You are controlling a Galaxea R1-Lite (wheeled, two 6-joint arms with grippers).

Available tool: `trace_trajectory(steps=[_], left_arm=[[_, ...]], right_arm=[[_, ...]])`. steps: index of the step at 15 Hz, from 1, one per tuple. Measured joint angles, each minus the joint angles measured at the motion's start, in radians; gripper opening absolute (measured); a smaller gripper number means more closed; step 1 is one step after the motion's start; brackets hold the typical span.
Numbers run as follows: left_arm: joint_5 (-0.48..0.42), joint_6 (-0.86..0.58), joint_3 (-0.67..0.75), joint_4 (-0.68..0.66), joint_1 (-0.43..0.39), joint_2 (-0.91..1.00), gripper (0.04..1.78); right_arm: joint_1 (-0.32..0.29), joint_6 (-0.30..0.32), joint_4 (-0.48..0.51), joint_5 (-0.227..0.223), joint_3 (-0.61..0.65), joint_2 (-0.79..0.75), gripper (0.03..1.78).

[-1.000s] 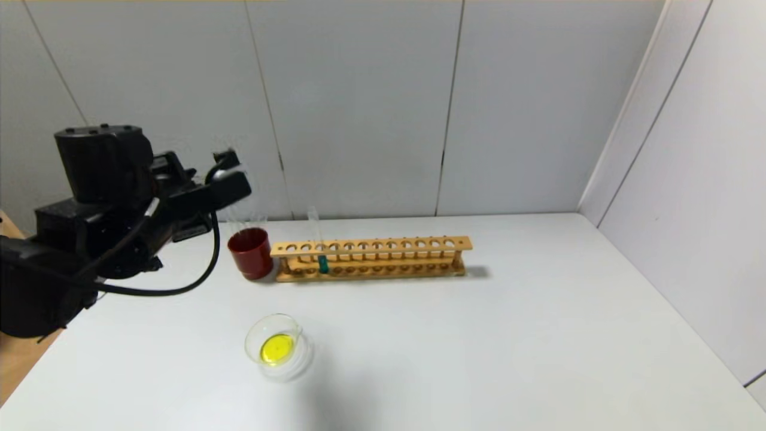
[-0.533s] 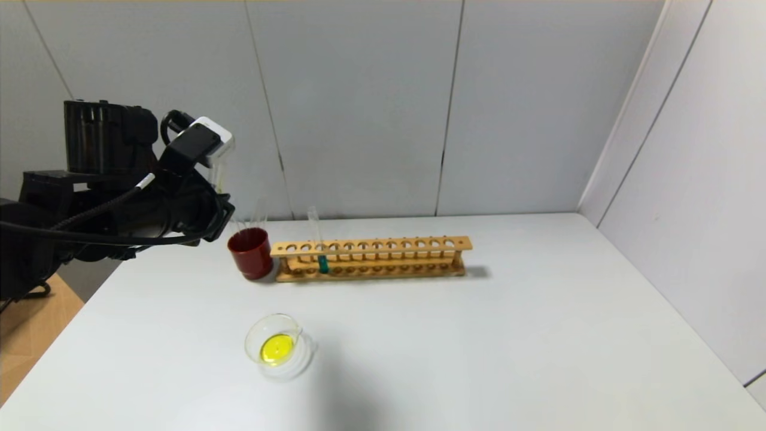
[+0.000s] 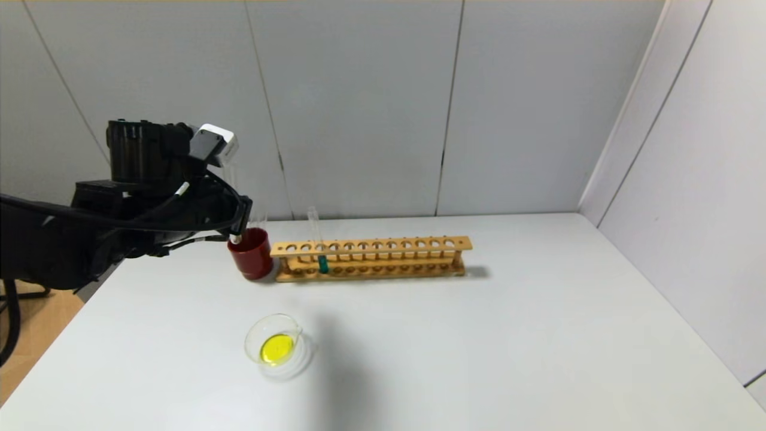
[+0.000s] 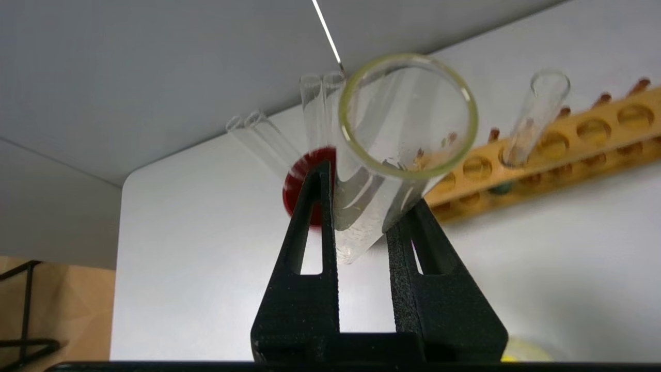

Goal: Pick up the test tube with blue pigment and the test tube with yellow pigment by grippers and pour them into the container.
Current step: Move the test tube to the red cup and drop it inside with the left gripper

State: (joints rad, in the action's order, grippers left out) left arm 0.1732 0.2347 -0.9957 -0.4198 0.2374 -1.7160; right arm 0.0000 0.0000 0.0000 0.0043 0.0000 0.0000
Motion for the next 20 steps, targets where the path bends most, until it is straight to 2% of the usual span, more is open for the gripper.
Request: trace_trajectory(steps=[3, 9, 20], left_arm=[[-0.019, -0.016, -0.051, -0.09, -0.033, -0.096, 0.32], [-0.063, -0.074, -0.139, -0.158, -0.082, -0.245, 0.32], [-0.08, -0.076, -0.113, -0.243, -0.104, -0.323, 0.32]], right_arm=[[0.0, 0.0, 0.0, 0.0, 0.0, 0.0, 1.75], [0.0, 0.0, 0.0, 0.0, 0.0, 0.0, 1.75], [0.0, 0.0, 0.0, 0.0, 0.0, 0.0, 1.75]])
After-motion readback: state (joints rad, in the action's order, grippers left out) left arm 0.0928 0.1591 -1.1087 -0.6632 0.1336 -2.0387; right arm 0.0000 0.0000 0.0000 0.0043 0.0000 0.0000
